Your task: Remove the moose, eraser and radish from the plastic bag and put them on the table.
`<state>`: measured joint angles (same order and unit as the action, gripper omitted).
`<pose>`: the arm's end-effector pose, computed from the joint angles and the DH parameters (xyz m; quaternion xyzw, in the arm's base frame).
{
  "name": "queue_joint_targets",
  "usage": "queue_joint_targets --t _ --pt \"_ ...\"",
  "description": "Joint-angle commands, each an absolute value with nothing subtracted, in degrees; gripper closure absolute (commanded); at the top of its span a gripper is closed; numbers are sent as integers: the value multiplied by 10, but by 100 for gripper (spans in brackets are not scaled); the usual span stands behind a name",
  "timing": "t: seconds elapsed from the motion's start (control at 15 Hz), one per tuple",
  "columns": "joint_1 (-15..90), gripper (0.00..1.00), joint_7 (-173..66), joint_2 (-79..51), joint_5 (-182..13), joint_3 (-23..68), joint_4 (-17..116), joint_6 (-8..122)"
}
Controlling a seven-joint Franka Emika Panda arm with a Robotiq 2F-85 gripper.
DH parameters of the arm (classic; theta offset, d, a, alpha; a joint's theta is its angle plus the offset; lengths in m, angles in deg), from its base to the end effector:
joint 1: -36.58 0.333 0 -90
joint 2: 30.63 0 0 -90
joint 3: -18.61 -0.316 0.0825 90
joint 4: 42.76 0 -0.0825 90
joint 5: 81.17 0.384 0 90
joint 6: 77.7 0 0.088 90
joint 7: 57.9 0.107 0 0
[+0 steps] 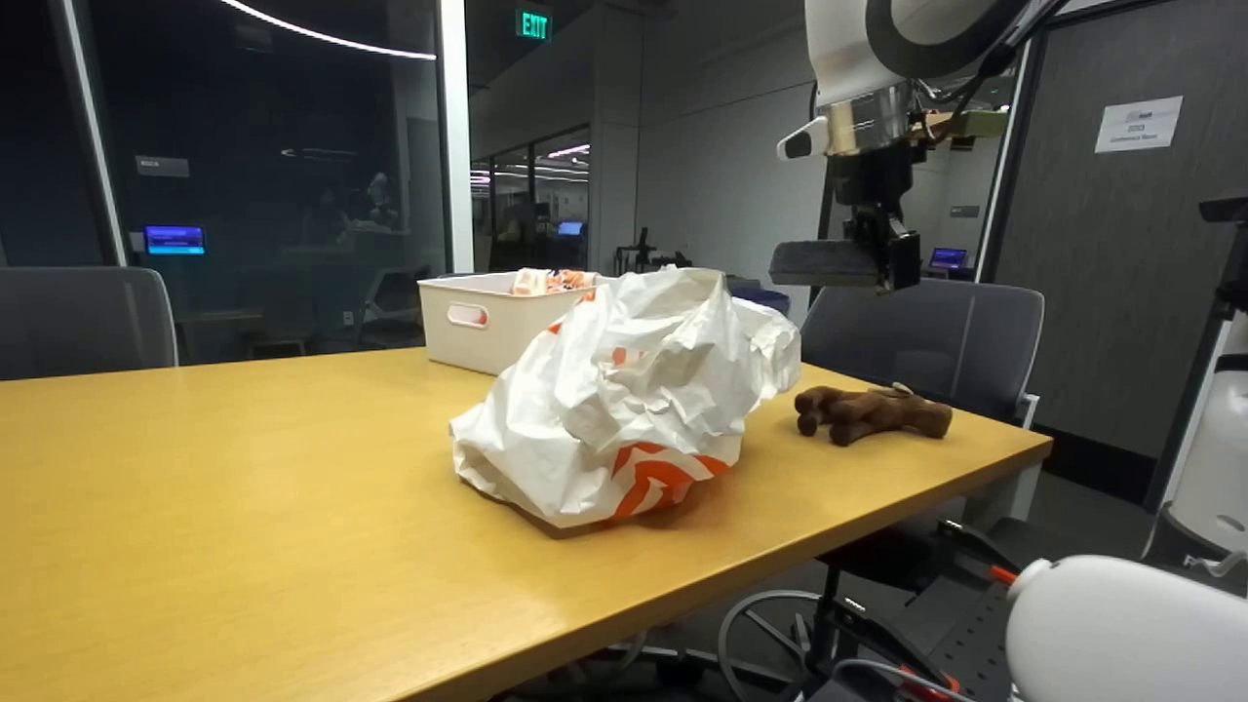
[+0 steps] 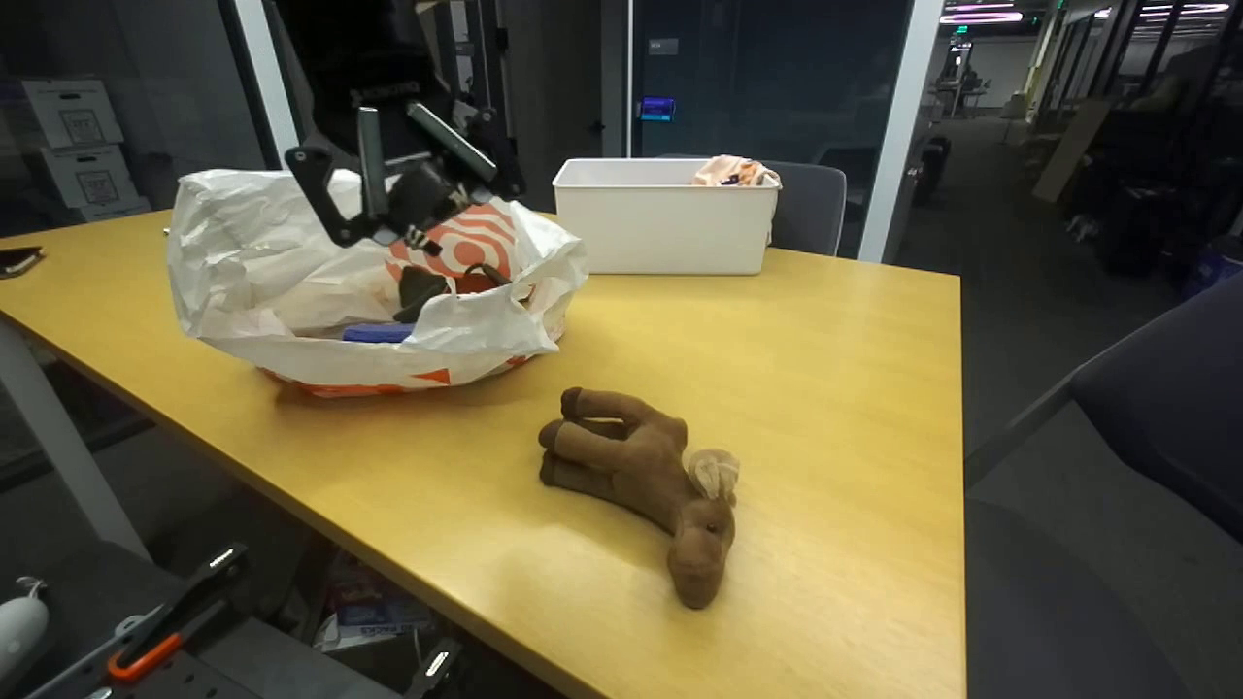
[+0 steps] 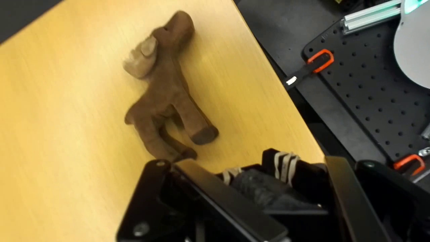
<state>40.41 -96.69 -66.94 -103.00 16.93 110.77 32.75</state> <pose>0.3365 0.0061 0.4224 0.8790 0.4369 -0.1088 0.1570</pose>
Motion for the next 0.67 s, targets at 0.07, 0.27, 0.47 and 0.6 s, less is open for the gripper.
queue_joint_targets --t 0.07,0.27,0.47,0.6 --pt "359 95 -868 -644 -1097 205 1087 378" --pt "327 70 -795 -610 -1137 219 1064 419" --pt "305 56 -705 -594 -1159 211 1051 439" --pt "299 40 -653 -587 -1159 206 1046 441"
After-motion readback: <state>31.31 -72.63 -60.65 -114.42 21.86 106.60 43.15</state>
